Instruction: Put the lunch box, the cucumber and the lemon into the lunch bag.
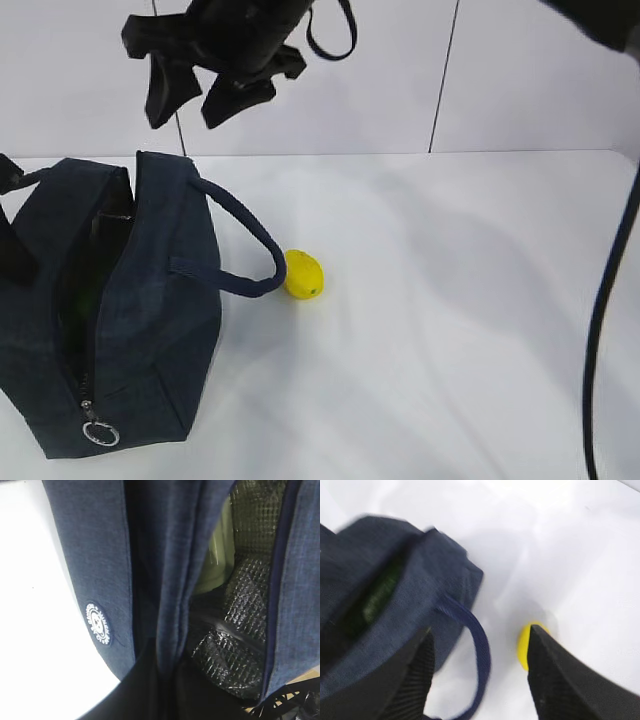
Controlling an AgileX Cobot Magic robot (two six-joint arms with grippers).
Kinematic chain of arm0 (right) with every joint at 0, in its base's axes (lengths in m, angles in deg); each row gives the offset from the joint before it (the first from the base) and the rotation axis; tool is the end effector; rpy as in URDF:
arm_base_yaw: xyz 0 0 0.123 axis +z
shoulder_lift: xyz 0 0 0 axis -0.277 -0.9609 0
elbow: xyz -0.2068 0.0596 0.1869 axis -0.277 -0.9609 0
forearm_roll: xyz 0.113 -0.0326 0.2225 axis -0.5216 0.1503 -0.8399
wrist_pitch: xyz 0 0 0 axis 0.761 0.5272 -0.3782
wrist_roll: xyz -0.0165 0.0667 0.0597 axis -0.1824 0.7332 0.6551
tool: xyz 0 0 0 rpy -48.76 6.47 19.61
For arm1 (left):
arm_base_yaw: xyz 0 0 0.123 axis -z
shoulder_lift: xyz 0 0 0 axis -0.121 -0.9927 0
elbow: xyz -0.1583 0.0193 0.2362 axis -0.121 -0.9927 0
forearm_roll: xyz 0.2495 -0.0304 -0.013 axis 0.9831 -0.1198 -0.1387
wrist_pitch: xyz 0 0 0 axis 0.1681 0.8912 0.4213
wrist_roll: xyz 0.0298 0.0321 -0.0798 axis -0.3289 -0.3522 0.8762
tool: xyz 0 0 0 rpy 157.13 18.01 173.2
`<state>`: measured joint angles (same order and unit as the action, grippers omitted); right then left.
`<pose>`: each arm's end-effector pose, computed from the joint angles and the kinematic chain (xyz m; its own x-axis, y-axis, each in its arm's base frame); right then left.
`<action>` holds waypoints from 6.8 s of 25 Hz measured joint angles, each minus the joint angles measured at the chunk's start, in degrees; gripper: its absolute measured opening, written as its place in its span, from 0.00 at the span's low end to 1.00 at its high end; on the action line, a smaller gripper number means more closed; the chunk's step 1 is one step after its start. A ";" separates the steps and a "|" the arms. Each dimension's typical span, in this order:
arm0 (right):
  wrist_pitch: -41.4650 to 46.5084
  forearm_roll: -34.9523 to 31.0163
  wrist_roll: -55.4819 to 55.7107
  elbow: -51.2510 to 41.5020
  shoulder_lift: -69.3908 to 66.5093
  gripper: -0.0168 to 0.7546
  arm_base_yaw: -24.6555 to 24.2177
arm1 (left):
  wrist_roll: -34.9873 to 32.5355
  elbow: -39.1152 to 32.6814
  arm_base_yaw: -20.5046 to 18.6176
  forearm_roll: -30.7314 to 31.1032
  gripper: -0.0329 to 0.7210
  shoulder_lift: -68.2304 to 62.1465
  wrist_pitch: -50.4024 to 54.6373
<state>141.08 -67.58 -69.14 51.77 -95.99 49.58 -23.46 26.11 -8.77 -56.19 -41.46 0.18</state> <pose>0.3929 0.3011 0.3244 -0.7792 -0.3741 -0.5029 -0.5887 0.7123 0.3822 0.2820 -0.0341 0.2465 -0.9974 -0.0460 -0.0560 -0.0141 0.8813 -0.4723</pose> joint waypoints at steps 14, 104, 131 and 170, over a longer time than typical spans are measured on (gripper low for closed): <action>0.39 19.62 -6.01 -20.35 11.36 0.58 -0.10 | -0.10 0.00 0.00 0.12 0.05 0.00 0.33; -1.67 24.77 -3.32 -15.46 -12.31 0.59 -1.33 | -0.10 0.00 0.00 1.30 0.05 0.00 1.46; -0.42 8.90 -0.84 -17.51 10.75 0.58 -1.41 | -0.10 0.00 0.00 1.56 0.05 0.00 1.46; -1.09 -22.36 -7.19 -17.73 -4.83 0.58 1.95 | -0.10 0.00 -0.09 0.36 0.05 0.00 1.80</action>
<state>139.98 -89.94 -76.33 34.04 -100.82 51.53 -23.56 26.11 -8.86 -55.83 -41.46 1.98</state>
